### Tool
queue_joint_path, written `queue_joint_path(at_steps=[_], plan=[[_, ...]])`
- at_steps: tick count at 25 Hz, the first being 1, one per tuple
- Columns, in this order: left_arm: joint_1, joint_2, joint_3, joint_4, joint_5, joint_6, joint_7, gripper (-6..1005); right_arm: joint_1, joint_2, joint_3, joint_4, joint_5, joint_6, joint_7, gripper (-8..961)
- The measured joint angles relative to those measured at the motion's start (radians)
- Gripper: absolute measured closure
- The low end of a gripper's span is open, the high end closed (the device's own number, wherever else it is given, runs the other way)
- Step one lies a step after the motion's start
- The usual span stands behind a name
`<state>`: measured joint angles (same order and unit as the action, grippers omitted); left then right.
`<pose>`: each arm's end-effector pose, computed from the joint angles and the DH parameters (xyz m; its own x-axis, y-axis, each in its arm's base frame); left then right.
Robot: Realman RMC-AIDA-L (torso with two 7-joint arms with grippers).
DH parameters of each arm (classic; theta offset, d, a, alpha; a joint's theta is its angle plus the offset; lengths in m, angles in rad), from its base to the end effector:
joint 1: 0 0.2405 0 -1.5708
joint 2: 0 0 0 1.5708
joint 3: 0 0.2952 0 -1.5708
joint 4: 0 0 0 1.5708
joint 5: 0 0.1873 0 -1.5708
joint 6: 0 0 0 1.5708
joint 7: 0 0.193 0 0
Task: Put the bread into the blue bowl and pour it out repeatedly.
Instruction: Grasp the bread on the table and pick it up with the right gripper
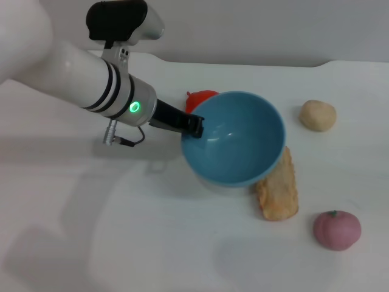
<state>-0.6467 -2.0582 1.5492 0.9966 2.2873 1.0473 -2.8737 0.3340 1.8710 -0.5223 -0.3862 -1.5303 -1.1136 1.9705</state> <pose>-0.2269 0.3985 -0.1210 0.4958 0.8502 0.1768 0.8427 -0.4218 -0.3345 0.4271 0.3646 0.0872 -0.1467 -0.3755 -0.9151 -0.9892 0.0489 0.1385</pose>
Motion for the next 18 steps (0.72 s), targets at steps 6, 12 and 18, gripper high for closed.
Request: queue_joint_path(at_steps=[6,12,18], plan=[[0.015,0.003,-0.002,-0.003,0.036,-0.003,0.006,996,0.084,-0.019,-0.019,-0.214,-0.636,-0.187,0.337,603],[0.016,0.002,-0.001,0.002,0.043,-0.007,0.016,996,0.234,0.020,-0.147,-0.358,-0.883,-0.329,0.384,600],[0.016,0.000,-0.001,0.004,0.041,-0.009,0.017,996,0.393,0.048,-0.300,-0.251,-0.894,-0.228,0.402,591]])
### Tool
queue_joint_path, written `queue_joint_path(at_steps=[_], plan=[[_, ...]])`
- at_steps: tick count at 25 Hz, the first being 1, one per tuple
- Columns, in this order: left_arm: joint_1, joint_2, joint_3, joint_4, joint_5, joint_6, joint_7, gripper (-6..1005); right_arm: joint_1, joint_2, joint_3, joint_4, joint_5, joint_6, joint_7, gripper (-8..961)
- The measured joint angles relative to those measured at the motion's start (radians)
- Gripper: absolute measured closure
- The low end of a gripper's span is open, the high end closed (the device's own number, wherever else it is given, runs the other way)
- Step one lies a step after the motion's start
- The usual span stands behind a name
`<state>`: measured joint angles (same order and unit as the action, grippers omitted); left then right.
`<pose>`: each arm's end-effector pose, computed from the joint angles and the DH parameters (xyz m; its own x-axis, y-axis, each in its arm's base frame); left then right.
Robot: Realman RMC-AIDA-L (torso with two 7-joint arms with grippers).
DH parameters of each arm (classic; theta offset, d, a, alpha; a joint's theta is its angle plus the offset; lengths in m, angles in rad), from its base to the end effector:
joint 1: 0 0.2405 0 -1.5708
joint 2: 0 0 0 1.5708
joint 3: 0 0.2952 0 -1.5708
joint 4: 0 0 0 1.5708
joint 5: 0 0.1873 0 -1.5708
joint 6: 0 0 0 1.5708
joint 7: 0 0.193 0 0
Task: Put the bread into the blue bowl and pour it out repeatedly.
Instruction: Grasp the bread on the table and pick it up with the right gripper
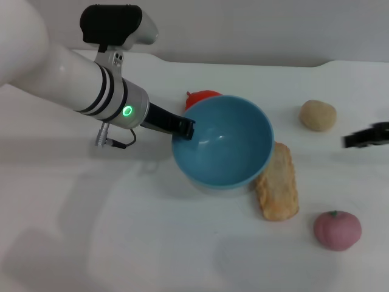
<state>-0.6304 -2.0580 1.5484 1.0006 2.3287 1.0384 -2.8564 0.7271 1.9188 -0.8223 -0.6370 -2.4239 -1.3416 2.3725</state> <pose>-0.2384 0.3982 -0.1180 0.5160 0.8406 0.1647 0.8211 -0.4305 -0.3748 0.3106 0.4121 -0.0223 0.3904 -0.8978 -0.2037 -0.9052 -0.3340 -0.2629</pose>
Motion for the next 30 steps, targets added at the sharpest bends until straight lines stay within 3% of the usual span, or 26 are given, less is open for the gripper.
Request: queue_joint_path(at_steps=[4,13,30], plan=[[0.002,0.001,-0.010,0.001,-0.003,-0.004,-0.003,996,0.063,0.045,-0.047,0.055,-0.004,0.059,-0.004,592],[0.001,0.003,-0.079,0.029,0.000,-0.025,0.001,996,0.096,0.134,-0.145,0.085,-0.005,0.133,0.004,591],[-0.008,0.007,-0.106,0.039,0.012,-0.045,0.002,995,0.108,0.141,-0.153,0.122,-0.108,0.162,0.102,638]])
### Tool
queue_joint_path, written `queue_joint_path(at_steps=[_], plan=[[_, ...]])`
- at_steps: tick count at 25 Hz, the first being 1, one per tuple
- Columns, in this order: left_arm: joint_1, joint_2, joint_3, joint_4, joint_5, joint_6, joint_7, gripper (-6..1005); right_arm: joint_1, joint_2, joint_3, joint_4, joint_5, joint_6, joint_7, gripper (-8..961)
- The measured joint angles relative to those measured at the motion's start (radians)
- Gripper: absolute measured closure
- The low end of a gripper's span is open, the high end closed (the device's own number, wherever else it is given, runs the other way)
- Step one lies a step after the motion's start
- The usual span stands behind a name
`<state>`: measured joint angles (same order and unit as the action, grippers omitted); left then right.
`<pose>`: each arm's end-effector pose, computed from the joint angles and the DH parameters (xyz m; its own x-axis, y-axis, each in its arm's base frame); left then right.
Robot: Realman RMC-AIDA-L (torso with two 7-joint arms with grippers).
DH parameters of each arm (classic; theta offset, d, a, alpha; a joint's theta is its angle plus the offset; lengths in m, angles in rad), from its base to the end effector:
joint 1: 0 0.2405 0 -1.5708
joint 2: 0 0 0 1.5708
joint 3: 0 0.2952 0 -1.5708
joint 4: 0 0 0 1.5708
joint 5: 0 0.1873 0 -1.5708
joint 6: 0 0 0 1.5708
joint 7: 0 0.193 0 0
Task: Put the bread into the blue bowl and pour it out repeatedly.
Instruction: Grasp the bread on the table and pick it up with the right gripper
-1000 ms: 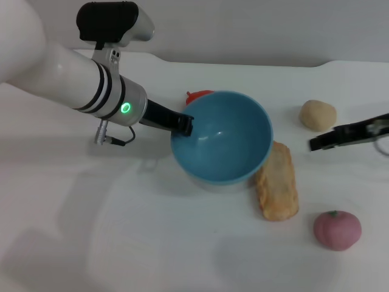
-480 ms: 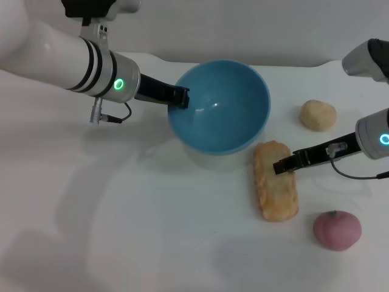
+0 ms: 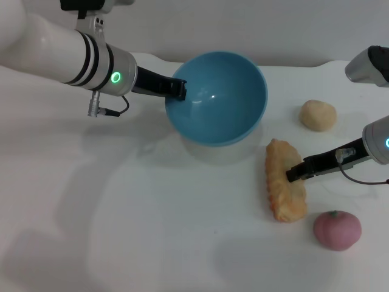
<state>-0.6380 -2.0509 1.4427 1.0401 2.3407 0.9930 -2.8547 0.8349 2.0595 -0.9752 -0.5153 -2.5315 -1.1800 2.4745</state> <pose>-0.2273 0.4283 -0.0891 0.5122 0.8021 0.3070 0.8370 -0.3860 -0.3879 0.2824 0.3989 -0.1126 0.4120 -0.9106 -0.0325 -0.8717 -0.3835 -0.3051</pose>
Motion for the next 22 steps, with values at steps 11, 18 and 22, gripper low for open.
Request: queue_joint_path(at_steps=[11,18,22], plan=[[-0.005,-0.002,-0.004,0.000,0.000,-0.006,0.000,995,0.032,0.013,-0.061,0.084,0.009,0.073,-0.003,673],[-0.005,-0.003,-0.004,0.000,0.000,-0.010,0.000,995,0.030,0.017,-0.082,0.112,0.072,0.133,-0.009,695],[-0.005,-0.003,-0.004,0.000,0.000,-0.010,0.000,995,0.020,0.016,-0.089,0.112,0.095,0.154,-0.014,708]])
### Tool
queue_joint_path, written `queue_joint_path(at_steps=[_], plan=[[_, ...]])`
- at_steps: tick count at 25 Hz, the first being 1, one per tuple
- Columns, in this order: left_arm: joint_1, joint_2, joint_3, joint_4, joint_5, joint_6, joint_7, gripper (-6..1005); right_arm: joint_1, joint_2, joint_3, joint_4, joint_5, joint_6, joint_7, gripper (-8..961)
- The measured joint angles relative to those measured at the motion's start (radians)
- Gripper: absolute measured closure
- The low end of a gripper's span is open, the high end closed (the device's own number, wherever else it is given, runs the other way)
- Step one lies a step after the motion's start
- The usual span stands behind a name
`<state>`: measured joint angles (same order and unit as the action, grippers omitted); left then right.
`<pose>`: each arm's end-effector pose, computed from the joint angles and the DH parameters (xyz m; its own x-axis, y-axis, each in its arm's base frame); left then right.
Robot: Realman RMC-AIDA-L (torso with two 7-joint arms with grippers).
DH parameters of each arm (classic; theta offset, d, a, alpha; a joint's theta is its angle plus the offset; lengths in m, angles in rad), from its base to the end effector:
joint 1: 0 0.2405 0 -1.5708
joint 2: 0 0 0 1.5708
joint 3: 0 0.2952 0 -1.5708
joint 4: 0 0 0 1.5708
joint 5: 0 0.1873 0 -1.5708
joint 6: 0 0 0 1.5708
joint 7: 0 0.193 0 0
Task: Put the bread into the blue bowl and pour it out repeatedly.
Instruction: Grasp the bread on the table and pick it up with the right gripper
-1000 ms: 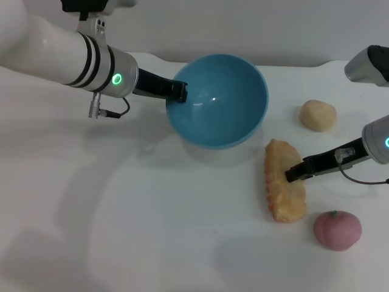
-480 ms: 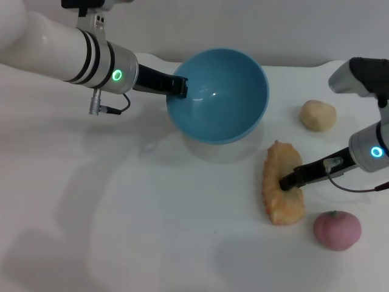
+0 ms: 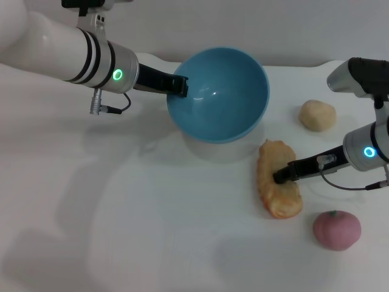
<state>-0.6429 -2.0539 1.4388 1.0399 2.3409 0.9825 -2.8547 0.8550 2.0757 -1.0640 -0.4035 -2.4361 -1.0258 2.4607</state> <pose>-0.2240 0.4311 -0.0888 0.5152 0.7956 0.3187 0.8369 -0.3868 -0.3873 0.2821 0.4000 -0.1370 0.4149 -0.9076 -0.0634 -0.8709 -0.3760 -0.3166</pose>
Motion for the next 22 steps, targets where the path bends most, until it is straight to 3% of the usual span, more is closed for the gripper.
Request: queue_joint_path(at_steps=[12,22], plan=[[0.000,0.000,0.000,0.000,0.000,0.000,0.000,995,-0.039,-0.004,0.007,-0.013,0.050,0.004,-0.095,755],[0.000,0.001,0.000,-0.006,0.000,0.001,0.000,995,-0.262,-0.012,0.030,-0.285,0.228,-0.105,-0.179,823]])
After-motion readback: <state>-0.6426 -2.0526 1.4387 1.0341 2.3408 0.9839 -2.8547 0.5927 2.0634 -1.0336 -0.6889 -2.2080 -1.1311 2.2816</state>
